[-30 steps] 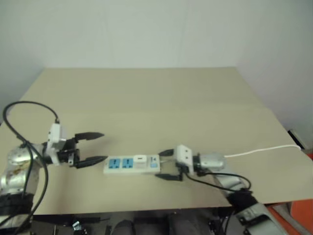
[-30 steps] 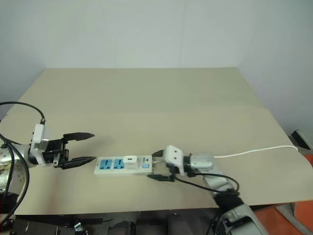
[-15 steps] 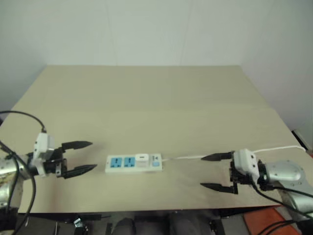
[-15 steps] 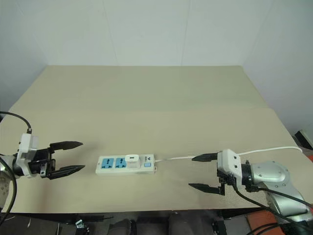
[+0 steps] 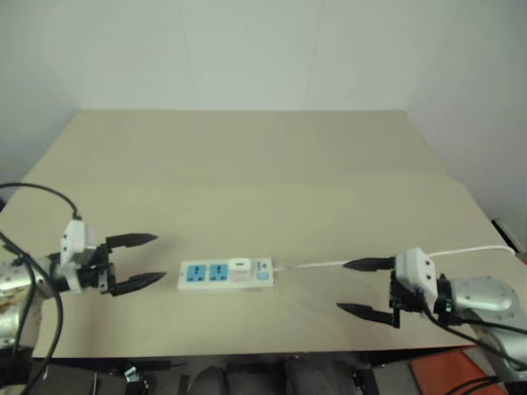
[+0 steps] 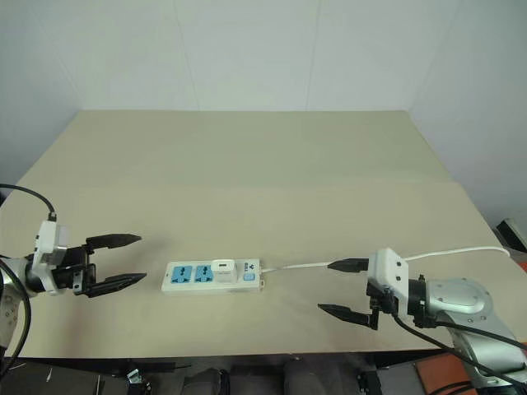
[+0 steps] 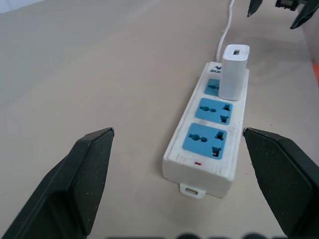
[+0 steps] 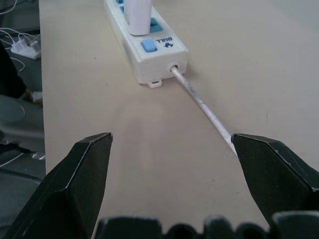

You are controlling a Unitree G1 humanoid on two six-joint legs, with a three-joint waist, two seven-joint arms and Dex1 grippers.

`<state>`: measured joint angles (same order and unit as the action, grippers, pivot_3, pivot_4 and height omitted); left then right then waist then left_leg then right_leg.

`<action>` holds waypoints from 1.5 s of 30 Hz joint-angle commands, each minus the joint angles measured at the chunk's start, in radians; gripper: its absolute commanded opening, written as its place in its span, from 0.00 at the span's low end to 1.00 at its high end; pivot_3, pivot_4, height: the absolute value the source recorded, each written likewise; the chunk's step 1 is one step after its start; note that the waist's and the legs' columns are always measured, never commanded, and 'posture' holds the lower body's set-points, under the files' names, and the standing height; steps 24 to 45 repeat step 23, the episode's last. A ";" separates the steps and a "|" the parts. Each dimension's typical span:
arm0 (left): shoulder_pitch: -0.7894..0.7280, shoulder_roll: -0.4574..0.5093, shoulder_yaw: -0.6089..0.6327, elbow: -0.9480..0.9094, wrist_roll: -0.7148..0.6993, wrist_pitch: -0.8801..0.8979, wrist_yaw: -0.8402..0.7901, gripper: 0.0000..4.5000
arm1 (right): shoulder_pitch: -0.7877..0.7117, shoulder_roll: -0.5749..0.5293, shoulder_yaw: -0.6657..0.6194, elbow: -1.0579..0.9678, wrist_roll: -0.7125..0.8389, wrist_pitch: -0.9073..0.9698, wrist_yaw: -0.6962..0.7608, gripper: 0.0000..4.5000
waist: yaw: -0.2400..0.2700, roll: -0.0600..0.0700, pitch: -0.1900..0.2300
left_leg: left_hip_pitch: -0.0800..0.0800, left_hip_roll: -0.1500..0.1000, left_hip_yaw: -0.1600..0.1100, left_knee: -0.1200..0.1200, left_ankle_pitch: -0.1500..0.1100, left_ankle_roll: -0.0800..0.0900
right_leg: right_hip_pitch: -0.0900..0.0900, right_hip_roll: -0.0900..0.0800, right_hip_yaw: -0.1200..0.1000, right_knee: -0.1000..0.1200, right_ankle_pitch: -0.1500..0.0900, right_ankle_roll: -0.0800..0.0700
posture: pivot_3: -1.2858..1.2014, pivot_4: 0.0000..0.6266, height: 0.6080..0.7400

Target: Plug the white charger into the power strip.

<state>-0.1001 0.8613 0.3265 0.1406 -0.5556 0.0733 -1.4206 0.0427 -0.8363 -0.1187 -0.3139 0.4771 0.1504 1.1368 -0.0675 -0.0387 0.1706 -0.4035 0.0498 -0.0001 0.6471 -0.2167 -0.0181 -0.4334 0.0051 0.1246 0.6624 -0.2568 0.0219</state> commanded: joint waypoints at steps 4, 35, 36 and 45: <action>-0.006 0.056 0.079 0.024 -0.014 0.013 -0.004 1.00 | -0.039 0.045 0.014 -0.055 0.014 0.004 -0.031 0.99 | 0.000 0.000 0.000 | 0.001 0.000 0.000 0.001 0.000 0.000 | 0.000 0.000 0.000 0.001 0.000 0.000 | 0.52 0.24 1.00; -0.012 0.124 0.121 0.074 -0.018 0.007 -0.034 1.00 | -0.091 0.081 0.078 -0.067 -0.023 -0.001 -0.051 0.99 | -0.002 0.000 0.000 | 0.000 0.001 0.000 0.003 0.000 0.000 | 0.000 0.000 -0.001 0.003 0.000 0.000 | 0.52 0.24 1.00; -0.012 0.124 0.121 0.074 -0.018 0.007 -0.034 1.00 | -0.091 0.081 0.078 -0.067 -0.023 -0.001 -0.051 0.99 | -0.002 0.000 0.000 | 0.000 0.001 0.000 0.003 0.000 0.000 | 0.000 0.000 -0.001 0.003 0.000 0.000 | 0.52 0.24 1.00; -0.012 0.124 0.121 0.074 -0.018 0.007 -0.034 1.00 | -0.091 0.081 0.078 -0.067 -0.023 -0.001 -0.051 0.99 | -0.002 0.000 0.000 | 0.000 0.001 0.000 0.003 0.000 0.000 | 0.000 0.000 -0.001 0.003 0.000 0.000 | 0.52 0.24 1.00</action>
